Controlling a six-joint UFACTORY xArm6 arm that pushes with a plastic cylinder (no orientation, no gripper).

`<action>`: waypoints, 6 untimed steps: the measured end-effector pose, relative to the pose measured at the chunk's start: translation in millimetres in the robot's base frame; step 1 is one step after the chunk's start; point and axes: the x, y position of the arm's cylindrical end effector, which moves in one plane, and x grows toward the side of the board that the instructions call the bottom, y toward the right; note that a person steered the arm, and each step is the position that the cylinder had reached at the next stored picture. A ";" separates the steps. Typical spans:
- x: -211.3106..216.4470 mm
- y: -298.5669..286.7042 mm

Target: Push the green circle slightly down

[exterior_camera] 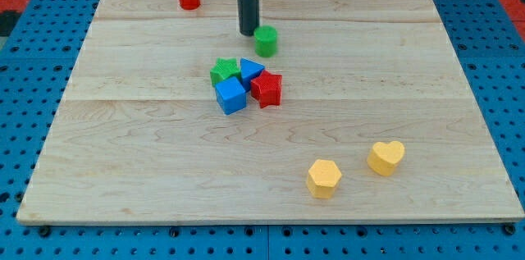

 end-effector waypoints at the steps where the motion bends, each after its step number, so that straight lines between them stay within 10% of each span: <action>1: 32.0 17.3; 3: 2.4 45.3; 6: 68.3 65.1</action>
